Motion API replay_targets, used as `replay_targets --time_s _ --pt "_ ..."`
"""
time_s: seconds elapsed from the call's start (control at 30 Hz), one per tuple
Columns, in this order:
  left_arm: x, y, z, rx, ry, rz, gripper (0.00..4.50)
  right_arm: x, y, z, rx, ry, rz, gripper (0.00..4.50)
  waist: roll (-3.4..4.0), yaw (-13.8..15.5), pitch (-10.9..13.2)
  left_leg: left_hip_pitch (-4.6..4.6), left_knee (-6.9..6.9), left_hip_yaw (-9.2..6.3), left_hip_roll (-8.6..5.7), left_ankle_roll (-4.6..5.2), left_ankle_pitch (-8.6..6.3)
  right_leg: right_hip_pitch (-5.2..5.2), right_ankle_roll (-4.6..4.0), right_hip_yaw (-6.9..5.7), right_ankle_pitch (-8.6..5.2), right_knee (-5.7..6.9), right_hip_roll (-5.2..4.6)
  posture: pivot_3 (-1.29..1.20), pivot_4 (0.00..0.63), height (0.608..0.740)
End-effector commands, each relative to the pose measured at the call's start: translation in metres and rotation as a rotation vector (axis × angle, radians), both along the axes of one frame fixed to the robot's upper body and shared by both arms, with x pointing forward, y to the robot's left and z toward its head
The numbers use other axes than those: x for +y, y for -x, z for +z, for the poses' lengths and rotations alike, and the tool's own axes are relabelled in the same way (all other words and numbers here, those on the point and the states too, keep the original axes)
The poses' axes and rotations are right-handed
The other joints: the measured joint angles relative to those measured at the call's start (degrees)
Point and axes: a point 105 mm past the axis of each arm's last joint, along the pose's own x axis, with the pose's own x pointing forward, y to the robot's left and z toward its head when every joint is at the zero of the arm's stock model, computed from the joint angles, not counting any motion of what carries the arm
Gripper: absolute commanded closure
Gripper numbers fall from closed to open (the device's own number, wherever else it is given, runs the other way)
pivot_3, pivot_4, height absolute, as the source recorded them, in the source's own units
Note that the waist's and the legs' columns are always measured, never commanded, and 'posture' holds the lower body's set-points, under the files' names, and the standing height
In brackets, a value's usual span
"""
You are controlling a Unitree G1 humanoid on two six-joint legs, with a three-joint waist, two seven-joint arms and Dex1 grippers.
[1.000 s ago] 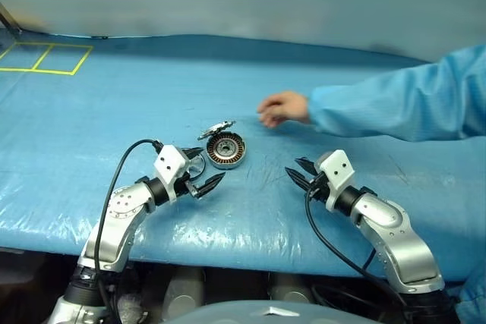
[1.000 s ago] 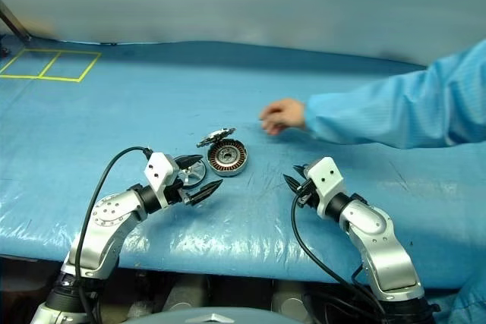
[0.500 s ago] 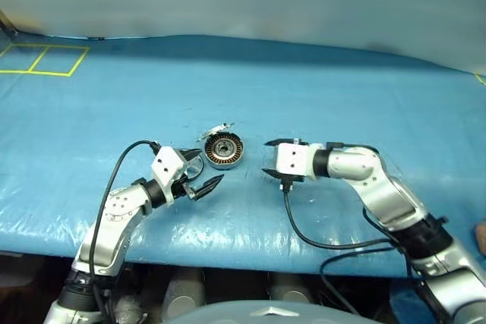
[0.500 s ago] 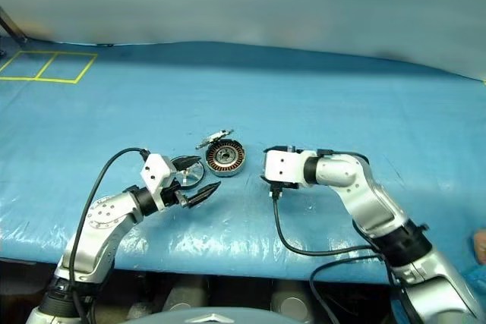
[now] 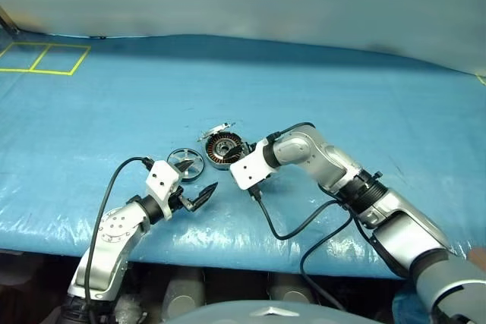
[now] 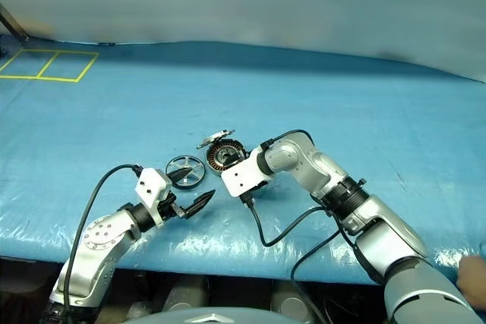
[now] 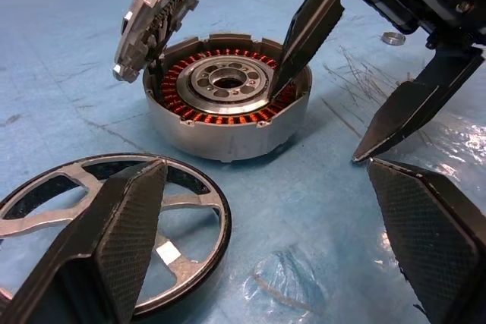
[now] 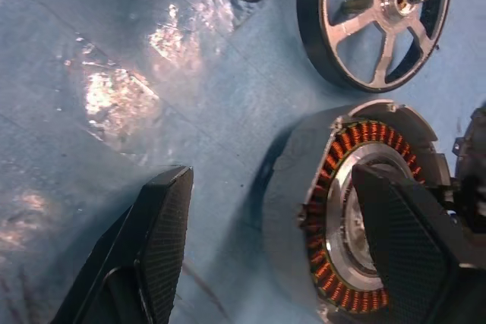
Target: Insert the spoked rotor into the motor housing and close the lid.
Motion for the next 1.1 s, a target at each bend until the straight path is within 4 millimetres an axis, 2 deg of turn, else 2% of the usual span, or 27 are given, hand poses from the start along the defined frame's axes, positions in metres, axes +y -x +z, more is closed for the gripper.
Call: replay_targets --time_s 0.03,0.2,0.4,0.6,0.7,0.8,1.1 --pt "-0.005 0.004 0.012 -0.05 0.015 -0.002 0.0 0.003 -0.011 0.012 -0.053 -0.012 0.005 1.0 0.0 -0.1 0.0 0.0 0.0 0.0 0.0 0.0 0.0 0.0 -0.01 0.0 0.0 0.0 0.0 0.0 0.15 0.74" --pt "-0.005 0.006 0.011 -0.048 0.018 0.01 0.0 0.004 -0.022 0.018 -0.066 -0.016 -0.008 1.0 0.0 -0.2 0.0 -0.03 -0.09 -0.01 0.0 0.01 0.0 -0.05 -0.02 0.0 0.01 -0.01 0.0 0.0 0.15 0.74" --pt "-0.005 0.006 0.01 -0.047 0.022 0.021 0.0 -0.002 -0.031 0.003 -0.018 0.031 -0.044 1.0 0.01 -0.5 0.0 -0.02 -0.09 -0.01 0.0 0.01 0.01 -0.03 -0.02 0.0 0.01 -0.01 0.0 0.0 0.15 0.74" --pt "-0.004 0.006 0.009 -0.047 0.024 0.031 0.0 -0.004 -0.022 -0.015 0.054 0.082 -0.016 1.0 0.02 -0.8 0.0 0.05 -0.08 -0.01 0.0 0.01 0.01 0.02 -0.02 0.0 0.01 0.01 0.0 0.0 0.15 0.74" --pt "-0.003 0.006 0.009 -0.049 0.022 0.034 0.0 -0.008 -0.02 -0.025 0.078 0.122 -0.019 1.59 0.04 -0.8 0.0 0.07 -0.08 -0.01 0.0 0.01 0.01 0.02 -0.02 0.0 0.01 0.02 0.0 0.0 0.15 0.74" --pt "-0.003 0.006 0.01 -0.052 0.021 0.035 0.0 -0.011 -0.017 -0.031 0.089 0.141 -0.01 2.45 0.08 -0.7 -0.1 0.12 -0.08 -0.01 0.0 0.01 0.01 0.07 -0.02 0.0 0.01 0.02 0.0 0.0 0.15 0.74" --pt "-0.005 0.004 0.01 -0.053 0.022 0.022 0.0 -0.031 -0.005 -0.016 0.102 0.025 -0.09 2.45 0.08 0.4 -0.1 0.09 -0.08 -0.01 -0.01 0.01 0.01 0.08 -0.03 0.01 0.0 -0.01 0.0 0.0 0.15 0.74"
